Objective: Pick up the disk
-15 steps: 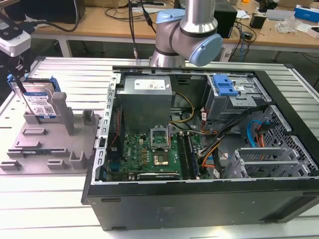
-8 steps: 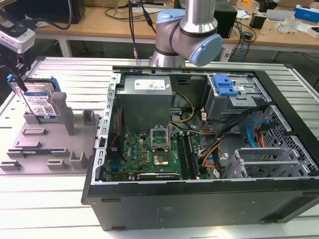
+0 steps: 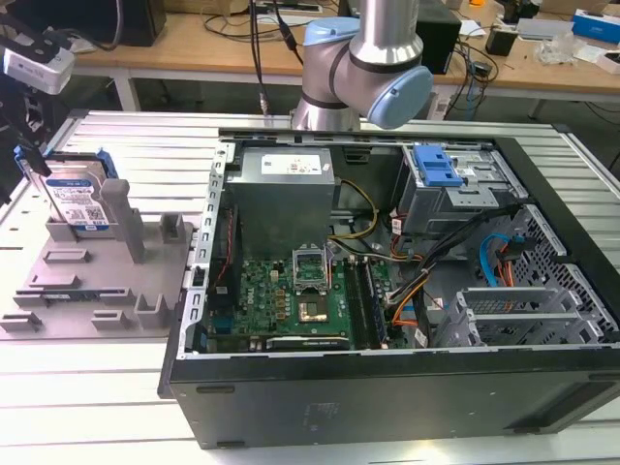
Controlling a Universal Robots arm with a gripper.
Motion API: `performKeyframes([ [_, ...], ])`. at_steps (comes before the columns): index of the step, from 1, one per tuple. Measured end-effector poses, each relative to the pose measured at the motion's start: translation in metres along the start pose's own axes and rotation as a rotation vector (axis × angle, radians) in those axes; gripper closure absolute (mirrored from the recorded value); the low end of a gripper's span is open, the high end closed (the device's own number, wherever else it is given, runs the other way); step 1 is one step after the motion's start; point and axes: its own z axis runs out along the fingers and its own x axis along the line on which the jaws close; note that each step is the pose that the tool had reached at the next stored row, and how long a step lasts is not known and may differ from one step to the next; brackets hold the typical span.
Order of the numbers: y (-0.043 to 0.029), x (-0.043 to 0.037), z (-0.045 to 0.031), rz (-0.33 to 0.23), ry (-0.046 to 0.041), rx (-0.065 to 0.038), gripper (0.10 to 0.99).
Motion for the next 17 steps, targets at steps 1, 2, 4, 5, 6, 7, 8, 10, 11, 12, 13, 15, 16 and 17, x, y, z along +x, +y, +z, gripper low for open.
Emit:
performKeyframes([
  [1, 0.0000, 0.0000, 0.0000, -0.018, 0.0005, 0.000, 0.529],
  [2, 0.0000, 0.0000, 0.0000, -0.037, 0.0010, 0.000, 0.529],
  [4, 0.0000, 0.0000, 0.0001, -0.090, 0.0025, 0.001, 0.529],
  [5, 0.0000, 0.0000, 0.0001, -0.111, 0.0031, 0.001, 0.529],
  [6, 0.0000, 0.0000, 0.0001, -0.139, 0.0039, 0.001, 0.529],
  [7, 0.0000, 0.0000, 0.0001, -0.163, 0.0046, 0.001, 0.529],
  [8, 0.0000, 0.0000, 0.0001, -0.182, 0.0051, 0.002, 0.529],
  [10, 0.0000, 0.0000, 0.0001, -0.252, 0.0071, 0.003, 0.529],
  [11, 0.0000, 0.0000, 0.0001, -0.287, 0.0081, 0.003, 0.529],
  [12, 0.0000, 0.0000, 0.0001, -0.310, 0.0089, 0.004, 0.529],
  [13, 0.0000, 0.0000, 0.0001, -0.325, 0.0098, 0.004, 0.529],
  [15, 0.0000, 0.0000, 0.0001, -0.333, 0.0102, 0.004, 0.529],
  [16, 0.0000, -0.0001, 0.0001, -0.334, 0.0103, 0.004, 0.529],
  [17, 0.0004, -0.0012, 0.0001, -0.333, 0.0104, 0.004, 0.529],
])
